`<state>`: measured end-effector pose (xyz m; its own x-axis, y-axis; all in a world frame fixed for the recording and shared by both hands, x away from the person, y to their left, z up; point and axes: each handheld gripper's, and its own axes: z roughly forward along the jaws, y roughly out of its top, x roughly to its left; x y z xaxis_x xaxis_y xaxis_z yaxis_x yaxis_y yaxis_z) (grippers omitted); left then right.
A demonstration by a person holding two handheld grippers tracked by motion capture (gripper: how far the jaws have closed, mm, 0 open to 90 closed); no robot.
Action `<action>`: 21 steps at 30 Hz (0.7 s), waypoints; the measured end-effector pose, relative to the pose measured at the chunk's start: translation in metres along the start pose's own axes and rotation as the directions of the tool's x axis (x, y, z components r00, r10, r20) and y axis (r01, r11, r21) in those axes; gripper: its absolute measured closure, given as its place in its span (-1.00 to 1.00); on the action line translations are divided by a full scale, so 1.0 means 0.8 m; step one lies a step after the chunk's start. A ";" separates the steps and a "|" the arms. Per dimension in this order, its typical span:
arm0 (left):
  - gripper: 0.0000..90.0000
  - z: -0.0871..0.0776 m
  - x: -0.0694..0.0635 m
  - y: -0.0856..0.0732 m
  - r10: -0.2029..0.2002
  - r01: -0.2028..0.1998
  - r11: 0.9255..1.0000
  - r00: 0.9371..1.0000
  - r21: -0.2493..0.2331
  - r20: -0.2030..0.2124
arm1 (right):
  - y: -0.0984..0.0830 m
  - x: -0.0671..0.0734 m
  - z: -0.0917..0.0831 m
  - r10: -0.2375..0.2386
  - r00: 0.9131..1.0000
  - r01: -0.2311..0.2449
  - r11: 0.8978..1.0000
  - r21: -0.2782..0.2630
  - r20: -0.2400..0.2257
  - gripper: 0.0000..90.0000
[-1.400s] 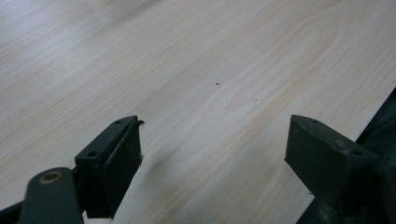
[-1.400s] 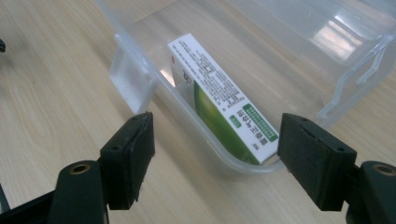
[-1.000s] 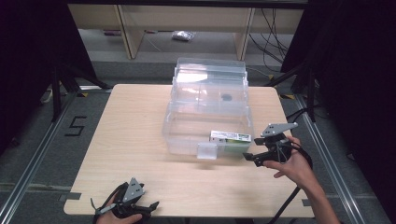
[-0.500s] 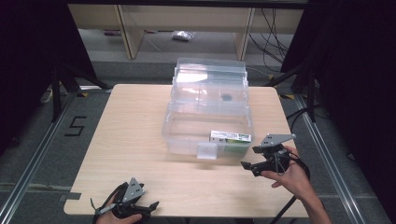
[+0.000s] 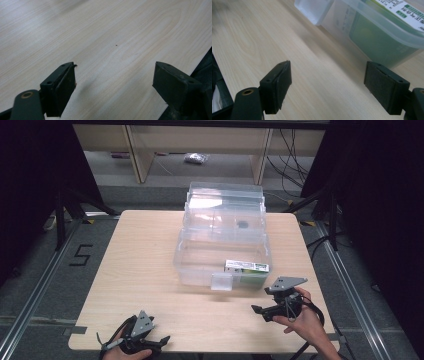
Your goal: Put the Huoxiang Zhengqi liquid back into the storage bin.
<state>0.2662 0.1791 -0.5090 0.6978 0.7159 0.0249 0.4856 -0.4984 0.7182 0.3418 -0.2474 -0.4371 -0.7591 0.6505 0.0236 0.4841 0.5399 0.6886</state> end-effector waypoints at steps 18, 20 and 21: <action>-0.60 0.001 -0.001 0.000 0.003 -0.003 1.000 1.000 -0.010 0.005 | -0.030 0.005 0.003 0.051 0.999 -0.051 0.998 -0.027 0.016 -0.57; -0.60 0.001 -0.001 0.000 0.003 -0.002 1.000 1.000 -0.013 0.010 | -0.035 0.009 0.004 0.083 0.997 -0.082 0.996 -0.026 0.012 -0.58; -0.60 0.001 -0.001 0.000 0.002 -0.002 1.000 1.000 -0.012 0.011 | -0.037 0.008 0.003 0.068 0.998 -0.068 0.998 -0.011 0.010 -0.58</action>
<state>0.2656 0.1781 -0.5095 0.7043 0.7097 0.0187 0.4779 -0.4934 0.7268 0.3239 -0.2580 -0.4588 -0.7199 0.6912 0.0629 0.5298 0.4888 0.6931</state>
